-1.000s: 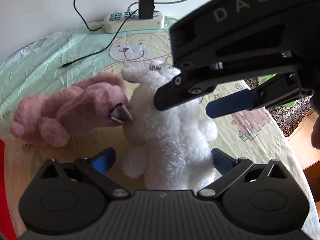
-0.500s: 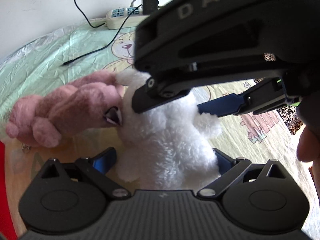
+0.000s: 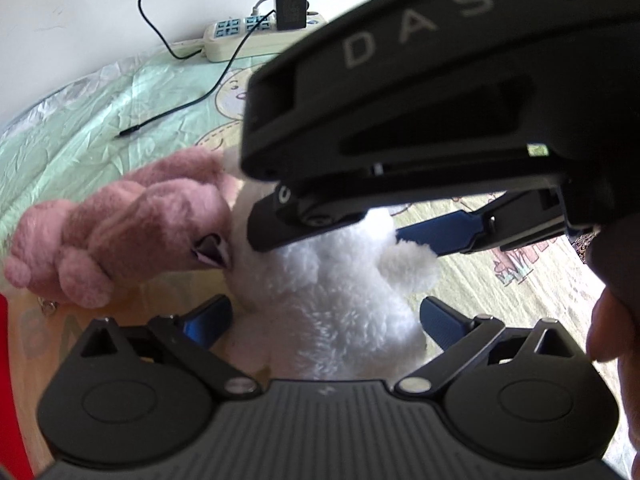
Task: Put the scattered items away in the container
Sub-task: 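Close the right gripper on the white bear plush's body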
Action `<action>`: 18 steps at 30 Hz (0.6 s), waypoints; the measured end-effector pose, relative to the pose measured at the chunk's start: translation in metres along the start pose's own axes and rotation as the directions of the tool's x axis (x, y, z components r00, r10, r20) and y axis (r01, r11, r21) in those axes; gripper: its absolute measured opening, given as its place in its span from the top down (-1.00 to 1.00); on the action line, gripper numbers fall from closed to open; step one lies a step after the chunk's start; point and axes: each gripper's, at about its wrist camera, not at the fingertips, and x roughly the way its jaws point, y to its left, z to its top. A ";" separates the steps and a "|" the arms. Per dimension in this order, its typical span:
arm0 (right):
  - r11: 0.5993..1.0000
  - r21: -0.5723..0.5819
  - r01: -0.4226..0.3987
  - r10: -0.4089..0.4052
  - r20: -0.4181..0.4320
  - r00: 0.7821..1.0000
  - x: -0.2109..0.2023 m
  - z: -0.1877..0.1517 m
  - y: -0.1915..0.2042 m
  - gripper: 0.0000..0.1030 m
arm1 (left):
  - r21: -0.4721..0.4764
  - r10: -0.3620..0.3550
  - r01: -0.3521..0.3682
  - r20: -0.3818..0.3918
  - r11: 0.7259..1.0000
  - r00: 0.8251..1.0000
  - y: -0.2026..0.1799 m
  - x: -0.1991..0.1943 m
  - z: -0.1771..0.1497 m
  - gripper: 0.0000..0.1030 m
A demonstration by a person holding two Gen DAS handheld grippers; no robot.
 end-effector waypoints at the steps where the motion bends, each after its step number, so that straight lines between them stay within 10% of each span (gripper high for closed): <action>1: 1.000 -0.007 0.002 -0.002 0.001 1.000 -0.001 -0.001 0.001 -0.31 | 0.002 0.002 -0.002 -0.002 1.000 1.000 0.000 0.000 0.000 -0.95; 8: 1.000 -0.019 0.009 -0.009 0.008 1.000 -0.003 -0.003 0.003 -0.24 | 0.014 -0.006 0.006 -0.014 1.000 1.000 -0.004 0.000 0.000 -0.95; 18: 1.000 0.012 0.016 -0.016 0.016 1.000 -0.012 -0.010 0.002 -0.17 | 0.044 0.001 -0.002 0.003 0.999 1.000 -0.010 -0.007 -0.001 -0.42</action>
